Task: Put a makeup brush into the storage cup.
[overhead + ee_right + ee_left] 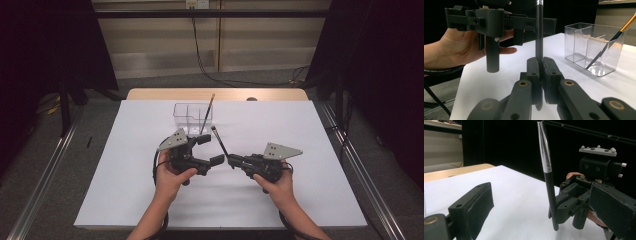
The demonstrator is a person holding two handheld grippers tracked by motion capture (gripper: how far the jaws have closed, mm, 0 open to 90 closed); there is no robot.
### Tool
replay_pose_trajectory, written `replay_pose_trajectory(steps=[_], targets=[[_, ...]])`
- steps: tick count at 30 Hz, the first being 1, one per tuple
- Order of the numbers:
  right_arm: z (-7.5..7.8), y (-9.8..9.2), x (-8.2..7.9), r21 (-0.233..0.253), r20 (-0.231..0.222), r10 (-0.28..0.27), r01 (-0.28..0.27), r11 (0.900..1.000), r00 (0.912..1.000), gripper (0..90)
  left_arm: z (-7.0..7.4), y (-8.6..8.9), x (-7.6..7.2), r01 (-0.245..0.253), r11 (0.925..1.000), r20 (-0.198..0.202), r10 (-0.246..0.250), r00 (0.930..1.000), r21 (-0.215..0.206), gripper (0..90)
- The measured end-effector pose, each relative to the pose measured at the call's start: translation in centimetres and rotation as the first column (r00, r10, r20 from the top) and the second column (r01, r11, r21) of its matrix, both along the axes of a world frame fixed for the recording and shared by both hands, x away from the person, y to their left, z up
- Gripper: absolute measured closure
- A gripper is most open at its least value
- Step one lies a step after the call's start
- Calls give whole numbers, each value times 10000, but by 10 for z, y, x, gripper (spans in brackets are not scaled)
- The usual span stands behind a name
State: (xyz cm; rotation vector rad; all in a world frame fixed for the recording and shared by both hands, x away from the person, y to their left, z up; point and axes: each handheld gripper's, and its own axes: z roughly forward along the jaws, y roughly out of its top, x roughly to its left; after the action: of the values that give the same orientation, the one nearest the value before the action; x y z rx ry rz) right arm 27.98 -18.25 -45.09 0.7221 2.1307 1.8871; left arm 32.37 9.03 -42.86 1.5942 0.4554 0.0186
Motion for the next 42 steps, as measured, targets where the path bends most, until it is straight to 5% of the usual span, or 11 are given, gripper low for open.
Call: replay_pose_trajectory(steps=[9, 24, 34, 42], targets=[[0, 2, -1, -82, 76, 37, -36, 10000, 10000, 849, -4, -3, 1, 156, 9997, -10, -157, 9999, -193, 174], [-1, 3, -2, -123, 69, 32, -31, 9999, 10000, 848, -8, -7, 1, 590, 9970, -265, -604, 9978, -497, 508], [-1, 4, -2, -123, 47, -6, 6, 9999, 10000, 848, -10, -5, 1, 616, 9902, -646, -701, 9954, -1253, 744], [-2, 7, -2, -92, 18, 39, -39, 9999, 10000, 847, -9, -5, 0, 607, 9905, -598, -685, 9959, -1230, 833]])
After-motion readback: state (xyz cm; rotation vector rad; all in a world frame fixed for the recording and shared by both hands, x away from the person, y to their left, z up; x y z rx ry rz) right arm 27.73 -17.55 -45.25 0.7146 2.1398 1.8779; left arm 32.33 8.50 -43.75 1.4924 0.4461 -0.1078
